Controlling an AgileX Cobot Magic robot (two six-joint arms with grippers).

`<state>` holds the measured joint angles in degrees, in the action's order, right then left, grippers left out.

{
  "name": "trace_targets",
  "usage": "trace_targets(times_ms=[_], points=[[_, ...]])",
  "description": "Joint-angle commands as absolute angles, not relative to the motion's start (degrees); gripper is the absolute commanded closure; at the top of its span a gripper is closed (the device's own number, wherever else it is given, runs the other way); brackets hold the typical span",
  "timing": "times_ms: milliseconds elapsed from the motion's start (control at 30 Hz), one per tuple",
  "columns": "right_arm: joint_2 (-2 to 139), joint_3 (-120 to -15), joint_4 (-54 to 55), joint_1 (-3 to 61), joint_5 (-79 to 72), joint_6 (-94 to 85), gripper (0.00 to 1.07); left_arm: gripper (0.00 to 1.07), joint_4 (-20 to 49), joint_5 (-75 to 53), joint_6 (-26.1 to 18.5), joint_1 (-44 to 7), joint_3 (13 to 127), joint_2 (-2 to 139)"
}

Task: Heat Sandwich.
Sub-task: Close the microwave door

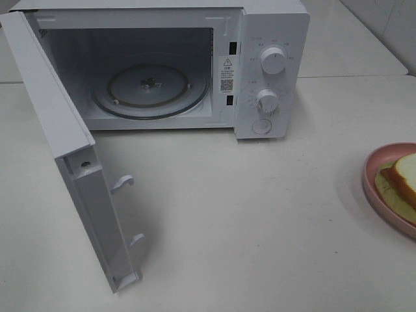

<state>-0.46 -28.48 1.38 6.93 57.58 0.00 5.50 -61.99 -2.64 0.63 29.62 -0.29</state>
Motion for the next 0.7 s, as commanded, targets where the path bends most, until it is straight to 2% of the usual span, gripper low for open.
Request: trace_targets(times_ms=[33,700], points=[[-1.8,-28.4,0.9,6.9,57.1,0.0,0.4,0.4,5.7,-61.2,-2.7,0.4,29.6,-0.7],[-1.8,-28.4,0.9,6.9,57.1,0.0,0.41,0.4,5.7,-61.2,-2.7,0.4,29.6,-0.7]])
